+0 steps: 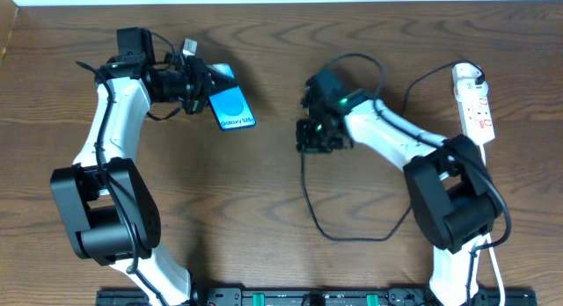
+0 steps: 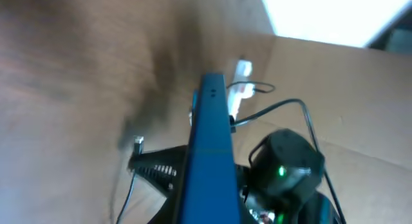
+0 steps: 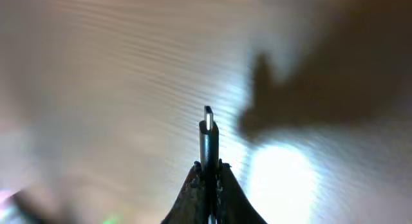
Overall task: Plug charger to phone and switch on socket
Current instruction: 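Raise the phone with the left gripper and bring the connector to its bottom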
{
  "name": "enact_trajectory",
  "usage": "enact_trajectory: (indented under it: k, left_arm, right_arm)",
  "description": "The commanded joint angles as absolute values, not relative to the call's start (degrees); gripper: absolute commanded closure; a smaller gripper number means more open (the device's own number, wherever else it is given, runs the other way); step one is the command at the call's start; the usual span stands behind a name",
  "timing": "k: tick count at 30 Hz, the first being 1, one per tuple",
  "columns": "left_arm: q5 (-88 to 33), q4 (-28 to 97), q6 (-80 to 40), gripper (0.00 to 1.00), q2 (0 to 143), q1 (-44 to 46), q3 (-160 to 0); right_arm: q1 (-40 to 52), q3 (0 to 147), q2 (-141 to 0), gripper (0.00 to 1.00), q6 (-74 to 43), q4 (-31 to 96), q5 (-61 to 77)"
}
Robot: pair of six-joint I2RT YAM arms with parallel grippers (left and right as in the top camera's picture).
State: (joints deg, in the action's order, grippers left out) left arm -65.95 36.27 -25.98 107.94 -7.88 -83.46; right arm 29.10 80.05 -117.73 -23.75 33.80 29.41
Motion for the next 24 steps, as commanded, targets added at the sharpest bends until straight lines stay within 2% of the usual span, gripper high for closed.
enact_trajectory:
  k: [1,7,13,19,24]
  left_arm:
    - [-74.4,32.6,-28.3,0.93,106.6,-8.1,-83.9]
    - [-75.9,19.3,-38.8,0.93,106.6,-8.1,-83.9]
    - [-75.9,-0.3,-53.6,0.93,106.6,-7.8,-83.9]
    - [-75.9,-18.3,-62.6,0.93,106.6,-7.2,-83.9]
    - [-74.4,-24.2,-65.1,0.93,106.6,-7.1,-83.9]
  right_arm:
    - [27.0,80.9,-118.1,0.99,-14.3,30.2,50.4]
    - [24.8,80.9,-118.1,0.99,-13.6,19.9,65.1]
    - [24.3,80.9,-118.1,0.99,-17.0,8.1,78.1]
    - [24.5,80.9,-118.1,0.99,-28.1,-8.3,84.4]
    - [24.5,80.9,-118.1,0.99,-39.1,-21.0,85.9]
